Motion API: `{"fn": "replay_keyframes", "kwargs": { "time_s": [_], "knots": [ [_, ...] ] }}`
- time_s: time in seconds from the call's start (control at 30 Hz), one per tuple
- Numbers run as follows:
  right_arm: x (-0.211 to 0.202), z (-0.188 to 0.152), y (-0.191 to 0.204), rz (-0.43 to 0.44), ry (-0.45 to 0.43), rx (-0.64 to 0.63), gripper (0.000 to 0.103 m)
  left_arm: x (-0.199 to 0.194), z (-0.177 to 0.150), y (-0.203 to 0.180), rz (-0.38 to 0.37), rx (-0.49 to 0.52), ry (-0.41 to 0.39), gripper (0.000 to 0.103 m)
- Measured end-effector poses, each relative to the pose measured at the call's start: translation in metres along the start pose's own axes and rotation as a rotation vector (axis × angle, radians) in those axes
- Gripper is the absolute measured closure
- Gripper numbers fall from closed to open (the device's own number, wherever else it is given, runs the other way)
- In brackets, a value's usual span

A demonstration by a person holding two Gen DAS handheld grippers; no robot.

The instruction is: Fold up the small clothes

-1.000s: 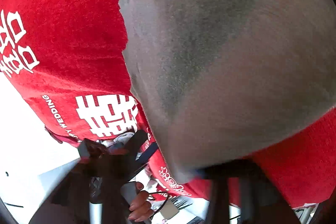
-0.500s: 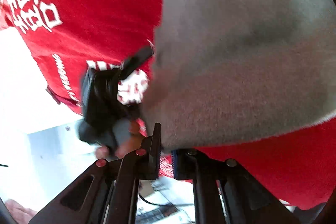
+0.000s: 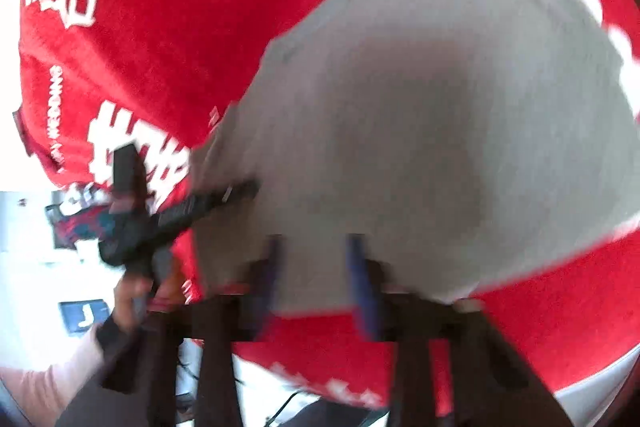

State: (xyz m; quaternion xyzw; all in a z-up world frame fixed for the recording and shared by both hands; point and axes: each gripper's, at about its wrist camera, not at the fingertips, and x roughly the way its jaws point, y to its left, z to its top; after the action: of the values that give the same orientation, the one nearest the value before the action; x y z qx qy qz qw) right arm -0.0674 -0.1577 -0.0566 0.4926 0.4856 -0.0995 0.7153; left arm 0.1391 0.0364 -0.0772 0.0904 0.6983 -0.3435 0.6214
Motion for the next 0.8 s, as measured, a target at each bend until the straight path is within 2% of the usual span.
{"fn": "replay_keyframes", "kwargs": {
  "time_s": [0.07,0.13,0.2,0.3,0.4,0.5,0.63,0.8],
  "knots": [
    [0.008,0.016,0.000,-0.049,-0.017,-0.024,0.094,0.001,0.003,-0.010,0.020,0.021,-0.028,0.084],
    [0.020,0.028,0.003,-0.093,-0.001,-0.067,0.094,-0.005,0.002,-0.012,0.032,0.036,-0.044,0.087],
    [0.042,0.029,-0.006,-0.133,0.061,-0.082,0.095,-0.012,0.001,-0.015,0.034,0.052,-0.058,0.087],
    [0.040,0.028,-0.008,-0.089,0.051,-0.090,0.095,-0.028,0.004,-0.027,-0.008,0.049,-0.088,0.087],
    [0.032,0.024,-0.028,0.017,0.074,-0.022,0.095,-0.047,0.010,-0.046,-0.059,0.055,-0.119,0.088],
    [0.018,0.025,-0.042,0.084,0.065,0.024,0.094,-0.063,0.021,-0.085,-0.085,0.100,-0.149,0.088],
    [-0.018,0.030,-0.068,0.167,-0.009,0.088,0.090,-0.068,0.036,-0.158,-0.106,0.200,-0.159,0.088],
    [-0.045,0.035,-0.115,0.238,-0.072,0.204,0.090,-0.031,0.047,-0.264,-0.008,0.396,-0.137,0.087]
  ]
}}
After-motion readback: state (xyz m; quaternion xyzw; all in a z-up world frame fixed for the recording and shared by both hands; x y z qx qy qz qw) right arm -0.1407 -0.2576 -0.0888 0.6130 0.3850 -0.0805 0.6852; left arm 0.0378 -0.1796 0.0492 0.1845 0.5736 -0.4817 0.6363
